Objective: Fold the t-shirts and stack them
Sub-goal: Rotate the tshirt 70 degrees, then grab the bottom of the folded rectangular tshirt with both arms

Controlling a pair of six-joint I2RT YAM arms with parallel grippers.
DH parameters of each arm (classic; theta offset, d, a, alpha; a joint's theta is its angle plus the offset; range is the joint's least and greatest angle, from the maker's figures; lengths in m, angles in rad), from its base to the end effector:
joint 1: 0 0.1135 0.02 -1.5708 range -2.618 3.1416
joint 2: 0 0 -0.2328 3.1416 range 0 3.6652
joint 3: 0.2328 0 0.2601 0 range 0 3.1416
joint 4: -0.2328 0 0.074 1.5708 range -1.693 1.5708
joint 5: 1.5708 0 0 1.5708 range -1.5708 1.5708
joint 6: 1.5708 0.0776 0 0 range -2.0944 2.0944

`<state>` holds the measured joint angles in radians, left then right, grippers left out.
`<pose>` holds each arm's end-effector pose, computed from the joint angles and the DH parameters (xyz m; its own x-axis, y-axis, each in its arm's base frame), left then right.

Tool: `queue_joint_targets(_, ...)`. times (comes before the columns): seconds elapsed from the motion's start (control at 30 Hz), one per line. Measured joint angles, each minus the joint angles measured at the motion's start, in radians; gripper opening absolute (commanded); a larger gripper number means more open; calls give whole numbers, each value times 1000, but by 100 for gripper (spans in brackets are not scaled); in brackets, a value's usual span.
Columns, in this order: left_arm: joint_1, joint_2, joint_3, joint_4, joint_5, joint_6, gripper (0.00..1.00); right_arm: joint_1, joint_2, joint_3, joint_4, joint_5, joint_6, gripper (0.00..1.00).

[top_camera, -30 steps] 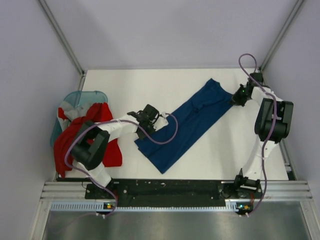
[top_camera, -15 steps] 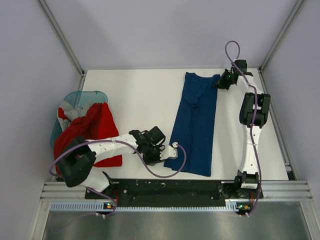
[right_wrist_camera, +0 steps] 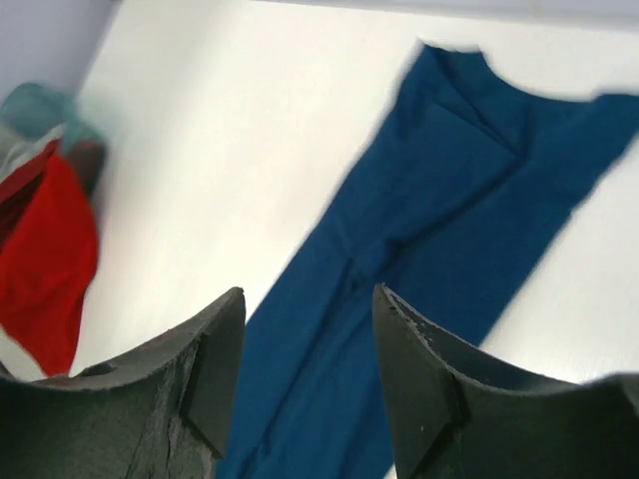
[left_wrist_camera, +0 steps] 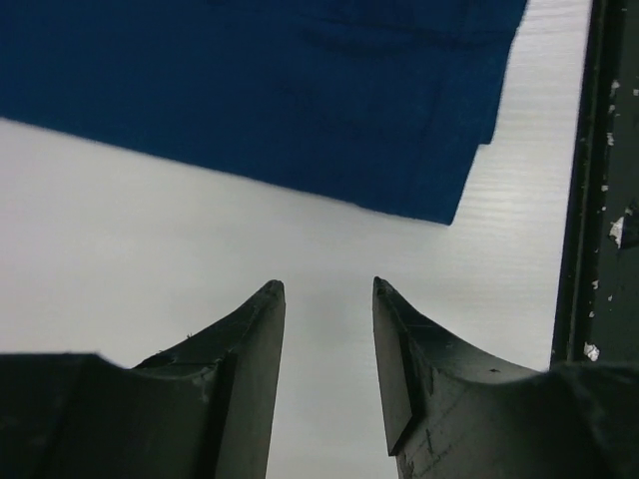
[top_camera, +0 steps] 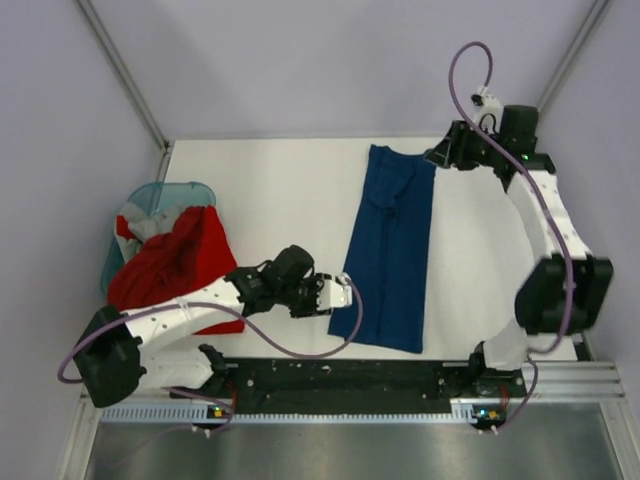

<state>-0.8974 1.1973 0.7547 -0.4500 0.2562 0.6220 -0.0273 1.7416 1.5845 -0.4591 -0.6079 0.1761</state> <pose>0.1611 -0.2335 0.1600 0.1037 0.7738 -0.6249 0.9781 0.0346 0.2052 0.4323 0.0325 0.2830 -0.6465 0.1615 -0.7456 -0.3354 0.8176 0.4680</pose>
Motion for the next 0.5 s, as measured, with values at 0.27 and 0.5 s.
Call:
queue_joint_targets(0.27,-130,45,-117,158,121,164,47,146,-821,-590,62,-122,-380,63)
queue_joint_targets(0.5,-187,103,-169,278,121,252,44,353,-973,-742,-367,-10,-881,61)
